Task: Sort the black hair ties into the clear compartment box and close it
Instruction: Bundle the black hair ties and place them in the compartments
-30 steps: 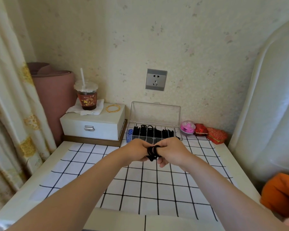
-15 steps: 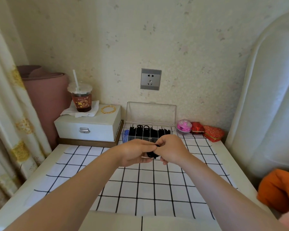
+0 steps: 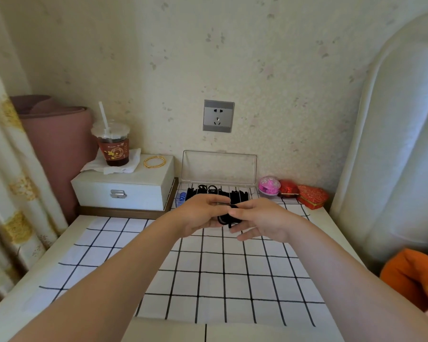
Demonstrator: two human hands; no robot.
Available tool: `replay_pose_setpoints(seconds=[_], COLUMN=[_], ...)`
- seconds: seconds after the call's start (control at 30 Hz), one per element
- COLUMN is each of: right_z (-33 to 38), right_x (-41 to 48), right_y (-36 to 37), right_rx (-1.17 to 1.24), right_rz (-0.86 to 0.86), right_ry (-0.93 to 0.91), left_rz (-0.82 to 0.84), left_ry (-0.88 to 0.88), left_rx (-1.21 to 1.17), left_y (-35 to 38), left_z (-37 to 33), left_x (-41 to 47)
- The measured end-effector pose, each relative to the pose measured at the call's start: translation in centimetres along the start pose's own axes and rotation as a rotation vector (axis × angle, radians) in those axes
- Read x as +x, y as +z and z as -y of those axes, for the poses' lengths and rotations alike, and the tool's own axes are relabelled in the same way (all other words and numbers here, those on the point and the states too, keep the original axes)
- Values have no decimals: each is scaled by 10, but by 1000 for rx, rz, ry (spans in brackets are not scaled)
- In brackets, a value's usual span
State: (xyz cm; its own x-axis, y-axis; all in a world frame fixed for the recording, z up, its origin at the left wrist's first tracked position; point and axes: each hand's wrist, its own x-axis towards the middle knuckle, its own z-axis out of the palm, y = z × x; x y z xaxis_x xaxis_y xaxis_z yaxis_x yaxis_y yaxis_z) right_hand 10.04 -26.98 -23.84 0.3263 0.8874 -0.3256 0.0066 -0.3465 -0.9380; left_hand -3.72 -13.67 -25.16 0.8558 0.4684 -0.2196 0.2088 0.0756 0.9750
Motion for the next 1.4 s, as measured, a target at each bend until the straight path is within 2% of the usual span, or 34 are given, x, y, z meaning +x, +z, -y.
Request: replay_pose_setpoints(seconds=[0.1,0.3,0.4,0.5,0.7,0.87,1.03,1.2,1.3,1.4], right_z=[1,-1,-1,-2,-8,-15,-19,-9,-10,-10], right_x=[4,13,21,36,78,99,105,117,118,108], right_y=[-2,-12,-26,-47,-65,-69,-66,-60,-63,-73], right_rx=[40,7,22,-30,-248,-531,-763,-1123,-1147,-925], right_rz=[-57,-209,-334,-545,-763,-759,-722,-543,-541,-408], right_ry=[-31,-70,-93,-139,-229,-238,-146,176,122,-21], left_rz=[-138,-177,-251,-321,-270,-276,-309,-292,-245,-225], left_ry=[-5,38,124,258,322,364,371,422,461,444], left_rx=[18,-43,160,508,847,1096,1113,1070,1063,1089], left_y=[6,21,26,25,17,16,17,25,29,31], left_z=[-4,-12,-15,-14,6,12,14,15,16,17], left_x=[9,23,39,55,89,109,119,120,121,122])
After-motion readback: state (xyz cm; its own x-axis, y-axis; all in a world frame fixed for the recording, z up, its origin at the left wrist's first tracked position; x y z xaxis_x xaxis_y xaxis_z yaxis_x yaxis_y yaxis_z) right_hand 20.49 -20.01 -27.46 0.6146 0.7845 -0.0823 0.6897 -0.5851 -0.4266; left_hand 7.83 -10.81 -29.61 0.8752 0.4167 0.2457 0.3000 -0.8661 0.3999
